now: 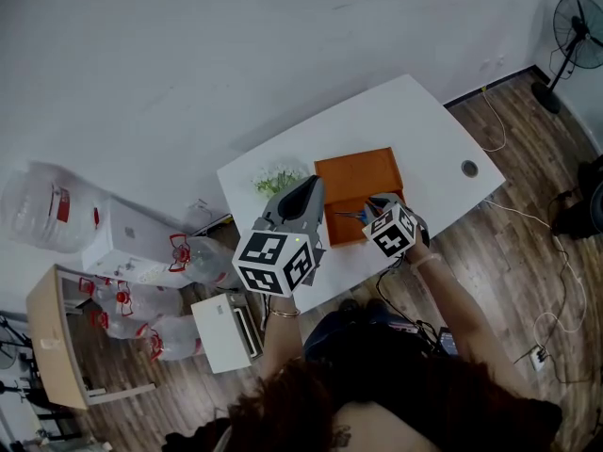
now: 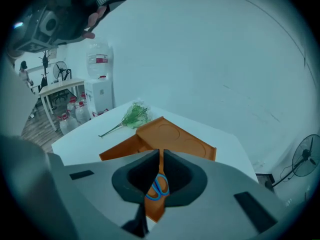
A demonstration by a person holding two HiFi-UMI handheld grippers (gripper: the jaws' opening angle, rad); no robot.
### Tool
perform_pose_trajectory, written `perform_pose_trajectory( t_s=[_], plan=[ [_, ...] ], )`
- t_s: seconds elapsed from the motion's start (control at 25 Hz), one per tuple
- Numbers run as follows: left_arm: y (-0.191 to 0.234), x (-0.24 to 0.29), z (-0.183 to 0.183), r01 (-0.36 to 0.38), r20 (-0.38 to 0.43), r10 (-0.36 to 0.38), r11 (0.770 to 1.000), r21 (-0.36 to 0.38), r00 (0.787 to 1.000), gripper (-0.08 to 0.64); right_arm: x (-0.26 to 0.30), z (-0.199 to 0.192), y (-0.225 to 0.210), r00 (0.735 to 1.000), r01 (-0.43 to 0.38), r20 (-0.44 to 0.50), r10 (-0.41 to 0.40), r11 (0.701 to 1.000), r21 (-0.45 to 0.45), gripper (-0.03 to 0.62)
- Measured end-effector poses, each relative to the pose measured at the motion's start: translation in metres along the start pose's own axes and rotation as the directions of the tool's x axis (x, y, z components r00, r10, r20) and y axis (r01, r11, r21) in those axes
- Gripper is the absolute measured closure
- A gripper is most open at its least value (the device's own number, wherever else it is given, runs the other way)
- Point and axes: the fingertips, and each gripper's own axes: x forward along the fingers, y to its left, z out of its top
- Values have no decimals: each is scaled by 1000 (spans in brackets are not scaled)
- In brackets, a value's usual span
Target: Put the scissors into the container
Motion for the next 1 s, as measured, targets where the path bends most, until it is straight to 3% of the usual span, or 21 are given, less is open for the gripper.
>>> perform_pose_trajectory(
  t_s=[0.4, 0.64, 1.0],
  plan=[
    [0, 1, 5, 3, 19, -3, 1000, -4, 1000, 541, -26, 27, -8, 990, 44, 124, -63, 987, 151, 592],
    [1, 3, 8, 12, 24, -12, 1000, -8, 1000, 541, -37, 34, -16, 982, 10, 178, -69, 951, 310, 594],
    [-5, 9, 9, 23, 18, -24, 1000, 4, 1000, 543, -66, 52, -32, 960, 66, 238, -145, 948, 311, 594]
  ],
)
